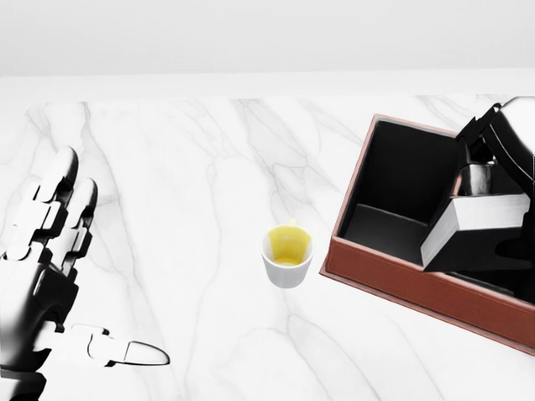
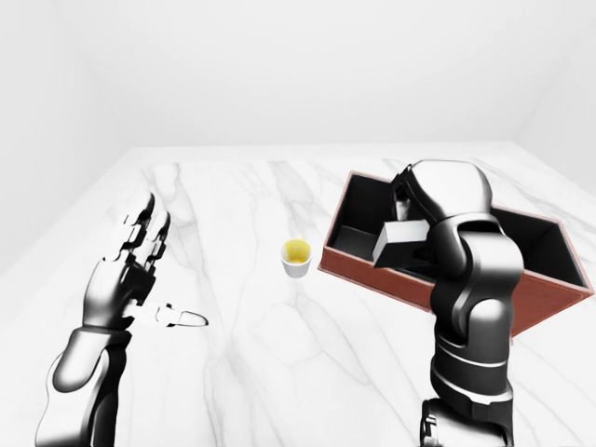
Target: Pick up the book and place it in the caddy.
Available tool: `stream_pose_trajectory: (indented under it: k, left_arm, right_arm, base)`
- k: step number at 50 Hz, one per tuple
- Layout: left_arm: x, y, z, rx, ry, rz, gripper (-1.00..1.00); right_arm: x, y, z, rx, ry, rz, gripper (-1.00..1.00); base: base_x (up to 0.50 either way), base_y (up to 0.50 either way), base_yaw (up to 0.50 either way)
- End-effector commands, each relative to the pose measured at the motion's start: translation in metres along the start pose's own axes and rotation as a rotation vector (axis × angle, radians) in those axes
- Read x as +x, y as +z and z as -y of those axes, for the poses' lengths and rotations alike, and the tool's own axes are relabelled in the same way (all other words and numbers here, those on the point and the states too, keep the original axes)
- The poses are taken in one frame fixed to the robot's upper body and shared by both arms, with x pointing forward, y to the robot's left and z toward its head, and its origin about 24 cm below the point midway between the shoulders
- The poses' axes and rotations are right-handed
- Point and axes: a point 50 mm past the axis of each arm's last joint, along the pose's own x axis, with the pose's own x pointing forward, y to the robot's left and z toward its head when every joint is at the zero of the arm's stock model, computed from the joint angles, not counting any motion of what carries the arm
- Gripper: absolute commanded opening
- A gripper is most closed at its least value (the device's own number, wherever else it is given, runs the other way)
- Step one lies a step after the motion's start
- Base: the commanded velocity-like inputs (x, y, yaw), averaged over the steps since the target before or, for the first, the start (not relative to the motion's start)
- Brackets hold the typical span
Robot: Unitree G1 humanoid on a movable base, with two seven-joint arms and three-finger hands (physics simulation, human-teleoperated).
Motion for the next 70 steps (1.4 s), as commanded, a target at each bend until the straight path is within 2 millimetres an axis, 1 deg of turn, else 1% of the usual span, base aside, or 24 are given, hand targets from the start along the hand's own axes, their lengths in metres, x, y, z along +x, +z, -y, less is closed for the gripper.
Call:
stream_pose_trajectory:
  k: [1, 3, 8, 11, 15, 18, 23, 29, 34, 38, 45, 51, 56, 59, 63, 70]
  left_arm:
    - [-0.002, -0.002, -0.003, -0.007, 0.006, -0.01, 1.0]
    - [-0.002, -0.002, -0.003, -0.008, 0.006, -0.01, 1.0]
    - [-0.003, -0.003, -0.004, -0.011, 0.009, -0.013, 1.0]
    - [-0.003, -0.004, -0.005, -0.011, 0.012, -0.019, 1.0]
    - [-0.004, -0.005, -0.006, -0.014, 0.018, -0.023, 1.0]
    - [-0.004, -0.007, -0.007, -0.018, 0.021, -0.031, 1.0]
    - [-0.005, -0.01, -0.008, -0.024, 0.025, -0.042, 1.0]
    - [-0.005, -0.014, -0.01, -0.031, 0.031, -0.059, 1.0]
    - [-0.006, -0.016, -0.011, -0.036, 0.036, -0.066, 1.0]
    - [-0.007, -0.017, -0.012, -0.037, 0.038, -0.071, 1.0]
    - [-0.008, -0.019, -0.013, -0.042, 0.043, -0.078, 1.0]
    - [-0.009, -0.021, -0.014, -0.047, 0.047, -0.088, 1.0]
    - [-0.01, -0.023, -0.015, -0.05, 0.048, -0.096, 1.0]
    - [-0.011, -0.021, -0.016, -0.047, 0.051, -0.09, 1.0]
    - [-0.011, -0.022, -0.018, -0.046, 0.057, -0.095, 1.0]
    - [-0.01, -0.025, -0.018, -0.048, 0.059, -0.104, 1.0]
  right_arm:
    - [0.019, -0.032, -0.005, -0.004, 0.089, -0.085, -1.0]
    - [0.021, -0.034, -0.007, -0.001, 0.106, -0.088, -1.0]
    - [0.035, -0.042, -0.02, 0.047, 0.191, -0.1, -1.0]
    - [0.042, -0.044, -0.023, 0.076, 0.22, -0.092, -1.0]
    - [0.054, -0.048, -0.019, 0.151, 0.138, -0.086, -1.0]
    - [0.063, -0.049, -0.013, 0.27, 0.057, -0.062, -1.0]
    - [0.068, -0.053, -0.019, 0.302, 0.032, -0.067, -1.0]
    - [0.072, -0.059, -0.025, 0.257, 0.039, -0.105, -1.0]
    - [0.071, -0.067, -0.032, 0.233, 0.063, -0.141, -1.0]
    - [0.071, -0.07, -0.034, 0.217, 0.07, -0.157, -1.0]
    - [0.073, -0.078, -0.038, 0.199, 0.067, -0.196, -1.0]
    - [0.077, -0.081, -0.039, 0.192, 0.055, -0.218, -1.0]
    - [0.081, -0.083, -0.045, 0.188, 0.068, -0.238, -1.0]
    - [0.084, -0.088, -0.051, 0.179, 0.076, -0.269, -1.0]
    - [0.085, -0.094, -0.056, 0.182, 0.082, -0.3, -1.0]
    - [0.086, -0.098, -0.061, 0.167, 0.097, -0.32, -1.0]
  base:
    - [0.0, 0.0, 0.0]
    - [0.0, 0.0, 0.0]
    - [0.0, 0.0, 0.0]
    - [0.0, 0.0, 0.0]
    - [0.0, 0.0, 0.0]
    - [0.0, 0.0, 0.0]
    - [0.0, 0.0, 0.0]
    - [0.0, 0.0, 0.0]
    - [0.0, 0.0, 0.0]
    - [0.0, 0.0, 0.0]
    - [0.0, 0.0, 0.0]
    - [0.0, 0.0, 0.0]
    - [0.0, 0.0, 0.0]
    - [0.0, 0.0, 0.0]
    - [0.0, 0.0, 0.0]
    - [0.0, 0.0, 0.0]
